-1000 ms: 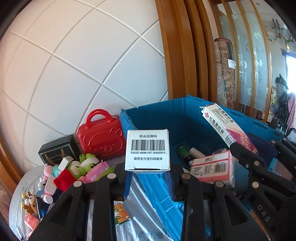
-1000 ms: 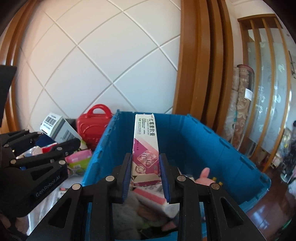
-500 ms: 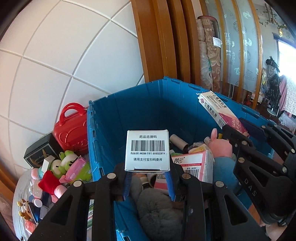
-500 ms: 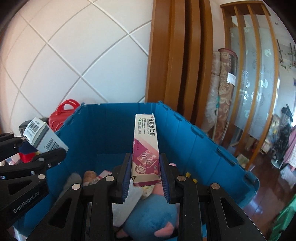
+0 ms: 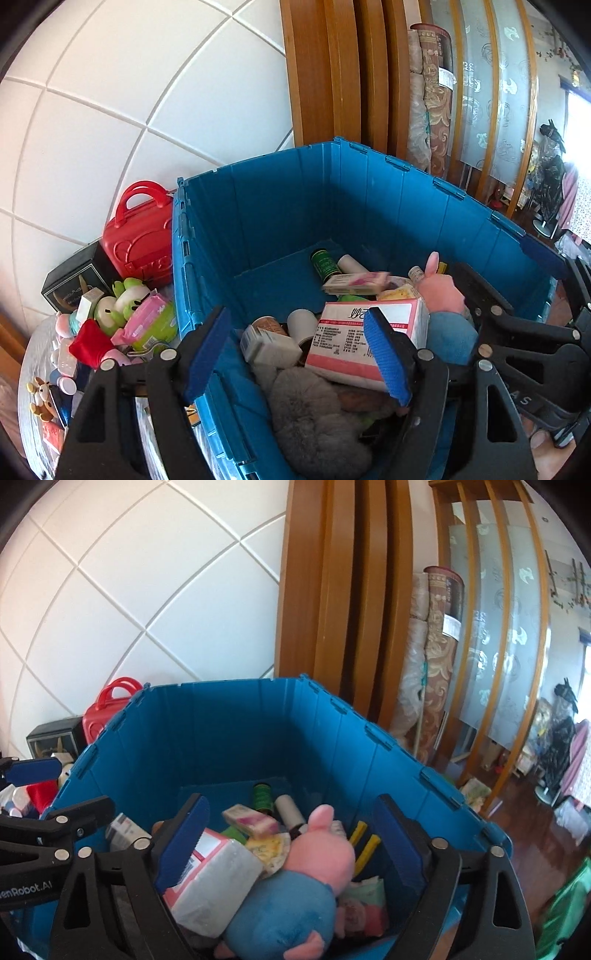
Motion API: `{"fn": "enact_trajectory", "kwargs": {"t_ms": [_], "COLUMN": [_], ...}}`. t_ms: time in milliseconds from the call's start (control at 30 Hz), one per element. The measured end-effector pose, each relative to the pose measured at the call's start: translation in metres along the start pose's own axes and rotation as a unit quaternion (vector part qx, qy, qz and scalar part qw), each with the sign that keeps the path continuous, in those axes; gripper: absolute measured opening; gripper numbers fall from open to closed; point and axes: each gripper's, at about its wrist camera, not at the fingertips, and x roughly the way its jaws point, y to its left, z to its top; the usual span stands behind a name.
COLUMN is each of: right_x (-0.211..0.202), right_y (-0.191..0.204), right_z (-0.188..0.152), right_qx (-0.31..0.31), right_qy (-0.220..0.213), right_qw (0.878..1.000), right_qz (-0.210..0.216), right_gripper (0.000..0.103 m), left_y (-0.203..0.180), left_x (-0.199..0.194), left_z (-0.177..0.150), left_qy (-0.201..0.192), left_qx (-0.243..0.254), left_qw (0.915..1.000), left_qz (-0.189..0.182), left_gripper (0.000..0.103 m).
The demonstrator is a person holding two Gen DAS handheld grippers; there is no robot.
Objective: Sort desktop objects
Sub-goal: 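Return both tools from the bin to the bed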
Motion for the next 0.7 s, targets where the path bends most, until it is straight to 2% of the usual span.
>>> {"fn": "enact_trajectory", "kwargs": {"t_ms": [100, 267, 500, 700], "right_x": [-0.005, -0.009, -0.020, -0.041], "right_y": [-0.005, -0.011, 0.003, 0.025], "right_z": [-0.001, -0.004, -0.007, -0.003], "right_qx": [0.005, 0.020, 0.005, -0.007], "right_qy": [-0.002, 0.008, 0.012, -0.004], "right_qw": [1.000, 1.000, 1.000, 1.000], "right_qz": [-0.004, 0.004, 0.010, 0.027], "right_gripper": [0.103, 0.103, 0.103, 0.103], "left_y": [0.001, 0.006, 0.022, 0.043], "left_x": [-0.002, -0.010, -0.026, -0.043], "left_z": [-0.002, -0.008, -0.020, -0.030], "left_qy": [0.002, -0.002, -0.011, -0.026], "left_qx": [0.000, 0.000, -0.009, -0.025], "left_qw": [1.0000, 1.0000, 0.9999, 0.9992], "left_qz": [0.001, -0.004, -0.001, 0.020], "left_gripper": [0.074, 0.074, 0.074, 0.074]}}
